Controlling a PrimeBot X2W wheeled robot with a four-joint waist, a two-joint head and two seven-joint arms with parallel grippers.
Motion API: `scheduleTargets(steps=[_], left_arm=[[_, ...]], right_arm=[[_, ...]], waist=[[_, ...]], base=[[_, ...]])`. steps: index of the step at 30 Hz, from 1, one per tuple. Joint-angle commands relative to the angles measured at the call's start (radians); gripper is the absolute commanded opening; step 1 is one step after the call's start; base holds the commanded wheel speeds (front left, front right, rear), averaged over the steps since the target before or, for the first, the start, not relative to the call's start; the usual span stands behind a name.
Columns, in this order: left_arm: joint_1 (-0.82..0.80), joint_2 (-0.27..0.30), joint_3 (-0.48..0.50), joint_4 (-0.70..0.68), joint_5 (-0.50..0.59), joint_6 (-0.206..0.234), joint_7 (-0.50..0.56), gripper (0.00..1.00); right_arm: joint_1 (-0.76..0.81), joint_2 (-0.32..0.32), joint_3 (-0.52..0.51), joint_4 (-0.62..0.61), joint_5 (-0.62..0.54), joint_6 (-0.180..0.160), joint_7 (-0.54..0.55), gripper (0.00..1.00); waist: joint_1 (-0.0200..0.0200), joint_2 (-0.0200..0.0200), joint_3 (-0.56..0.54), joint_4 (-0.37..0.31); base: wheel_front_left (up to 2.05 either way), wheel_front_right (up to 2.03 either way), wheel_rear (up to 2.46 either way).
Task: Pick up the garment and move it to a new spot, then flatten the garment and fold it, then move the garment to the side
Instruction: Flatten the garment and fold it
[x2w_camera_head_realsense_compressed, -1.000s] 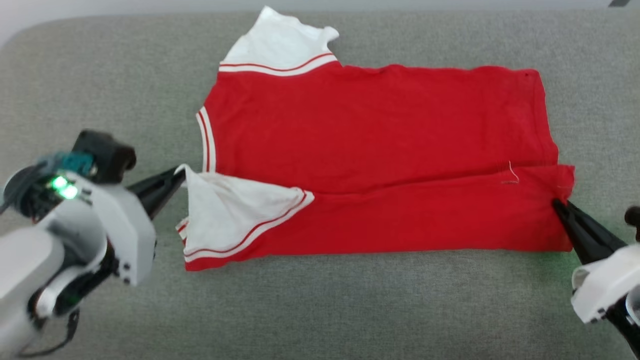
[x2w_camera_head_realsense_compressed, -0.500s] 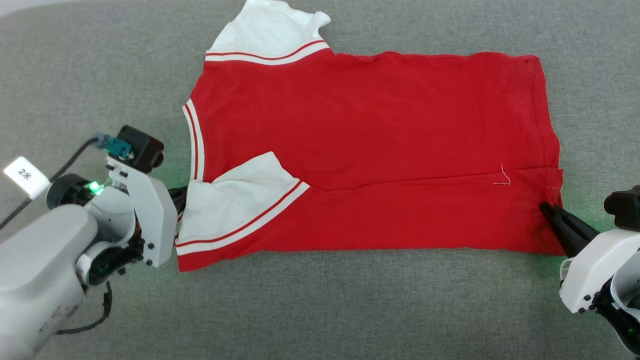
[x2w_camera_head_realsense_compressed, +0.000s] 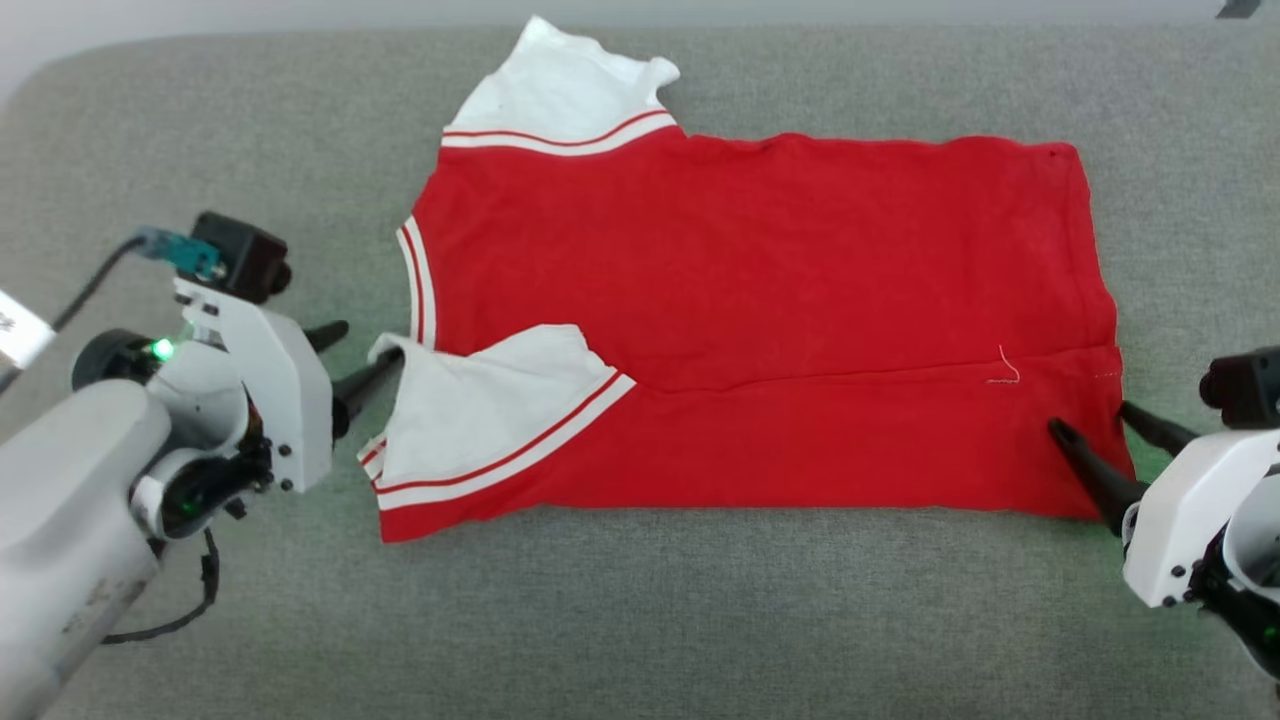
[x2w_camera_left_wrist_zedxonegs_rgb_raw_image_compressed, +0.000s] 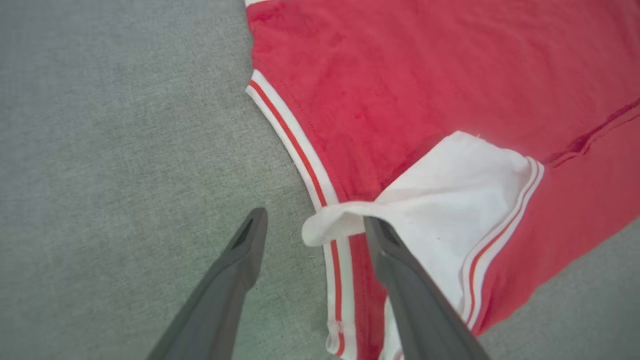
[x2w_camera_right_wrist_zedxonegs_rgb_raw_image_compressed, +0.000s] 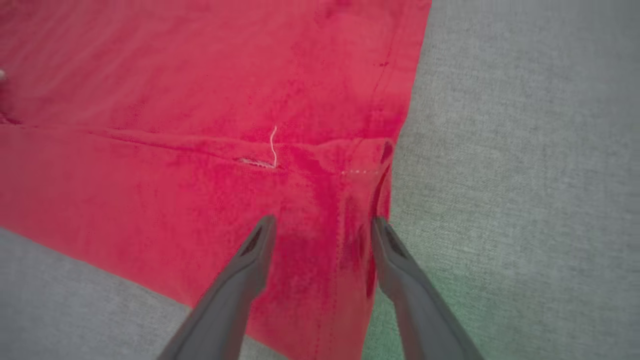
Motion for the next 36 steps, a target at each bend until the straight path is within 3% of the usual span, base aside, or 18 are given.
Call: scheduleTargets(steps=[1, 7, 16, 20, 28, 34, 36], left_arm=[[0.000, 0.010, 0.009, -0.012, -0.010, 0.012, -0.008, 1.00], [0.060, 0.064, 0.024, -0.117, -0.045, 0.065, -0.014, 1.00], [0.214, 0.159, 0.010, -0.325, -0.141, 0.245, 0.037, 1.00], [0.257, 0.174, -0.008, -0.362, -0.139, 0.296, 0.042, 1.00], [0.277, 0.153, -0.020, -0.295, -0.128, 0.326, 0.028, 1.00], [0.287, 0.120, -0.026, -0.227, -0.154, 0.308, 0.042, 1.00], [0.286, 0.109, -0.027, -0.209, -0.161, 0.297, 0.045, 0.00]], right_arm=[[-0.015, 0.003, -0.010, -0.012, 0.004, -0.001, 0.007, 1.00], [0.016, 0.023, -0.064, -0.091, 0.016, -0.001, -0.003, 1.00], [0.108, 0.095, -0.186, -0.247, -0.032, -0.001, -0.103, 1.00], [0.146, 0.142, -0.237, -0.298, -0.055, -0.001, -0.144, 1.00], [0.210, 0.225, -0.292, -0.373, -0.077, -0.001, -0.192, 1.00], [0.252, 0.251, -0.308, -0.391, -0.063, -0.001, -0.140, 1.00], [0.264, 0.258, -0.307, -0.386, -0.053, -0.001, -0.101, 1.00]], waist=[[0.0001, 0.0000, -0.014, 0.005], [0.0001, 0.0000, -0.036, -0.002], [0.0001, 0.0000, -0.045, -0.031], [0.0001, 0.0000, -0.043, -0.046], [0.0001, 0.0000, -0.035, -0.077], [0.0001, 0.0000, -0.028, -0.095], [0.0001, 0.0000, -0.026, -0.099]], base=[[0.00, 0.00, 0.00], [0.00, 0.00, 0.00], [0.00, 0.00, 0.00], [0.00, 0.00, 0.00], [0.00, 0.00, 0.00], [0.00, 0.00, 0.00], [0.00, 0.00, 0.00]])
